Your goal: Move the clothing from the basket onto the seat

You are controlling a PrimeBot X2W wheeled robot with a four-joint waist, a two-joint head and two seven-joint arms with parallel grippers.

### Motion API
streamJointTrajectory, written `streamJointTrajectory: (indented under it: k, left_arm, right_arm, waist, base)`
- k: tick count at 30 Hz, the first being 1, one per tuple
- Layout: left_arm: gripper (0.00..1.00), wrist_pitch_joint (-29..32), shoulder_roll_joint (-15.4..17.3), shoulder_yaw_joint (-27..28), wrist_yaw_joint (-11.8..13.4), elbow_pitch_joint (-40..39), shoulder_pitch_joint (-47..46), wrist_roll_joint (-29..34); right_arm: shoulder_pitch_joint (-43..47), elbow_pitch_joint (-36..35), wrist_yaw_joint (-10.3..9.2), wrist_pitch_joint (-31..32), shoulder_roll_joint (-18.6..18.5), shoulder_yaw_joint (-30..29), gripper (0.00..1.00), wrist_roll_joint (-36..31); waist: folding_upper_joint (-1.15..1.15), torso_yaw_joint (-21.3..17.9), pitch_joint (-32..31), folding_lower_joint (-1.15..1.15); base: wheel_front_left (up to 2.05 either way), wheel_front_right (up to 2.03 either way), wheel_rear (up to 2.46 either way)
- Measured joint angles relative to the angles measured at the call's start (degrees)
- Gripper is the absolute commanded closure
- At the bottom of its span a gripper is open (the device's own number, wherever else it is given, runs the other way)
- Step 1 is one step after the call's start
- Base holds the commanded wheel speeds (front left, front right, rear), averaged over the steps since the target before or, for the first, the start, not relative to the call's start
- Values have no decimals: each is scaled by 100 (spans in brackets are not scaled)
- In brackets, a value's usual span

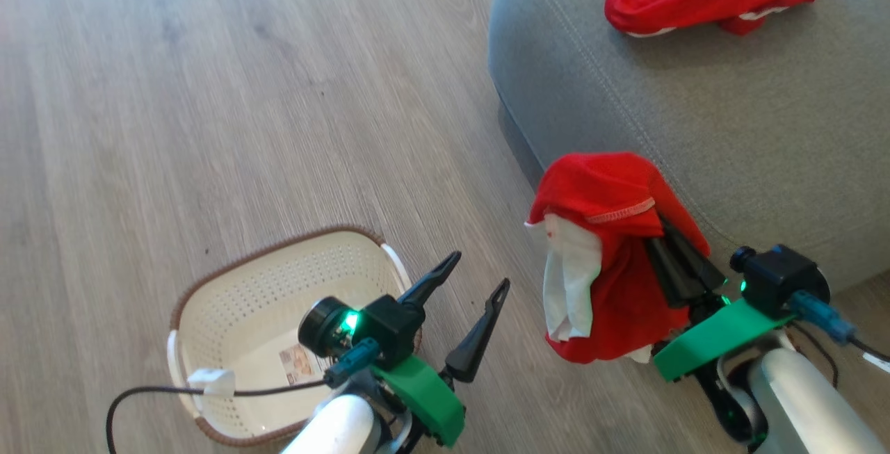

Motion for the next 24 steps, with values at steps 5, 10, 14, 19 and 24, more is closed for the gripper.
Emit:
streamJointTrajectory:
  k: [5,10,14,19,24]
  left_arm:
    - [0,-1,1,-12,2,-42,-174,36]
    - [0,14,94,-2,2,-141,-582,220]
    - [0,130,265,98,16,-264,-961,283]
    - [0,268,505,302,104,-397,-1252,327]
    - [0,345,646,458,199,-570,-1328,327]
  right_arm:
    - [-92,-59,0,0,93,-271,100,2]
    - [-857,-148,0,0,254,-762,100,4]
    - [-1933,-209,0,-1,401,-1302,100,165]
    - [-3431,393,0,-1,270,-1738,100,545]
    - [-5231,1462,0,73,-389,-2615,100,751]
  waist:
    - [0,-13,323,0]
    - [0,-2,899,1]
    - [0,16,1489,1]
    - [0,43,2244,3]
    - [0,83,2875,3]
  base:
    - [0,0,0]
    - [0,0,0]
    - [0,0,0]
    - [0,0,0]
    - [0,0,0]
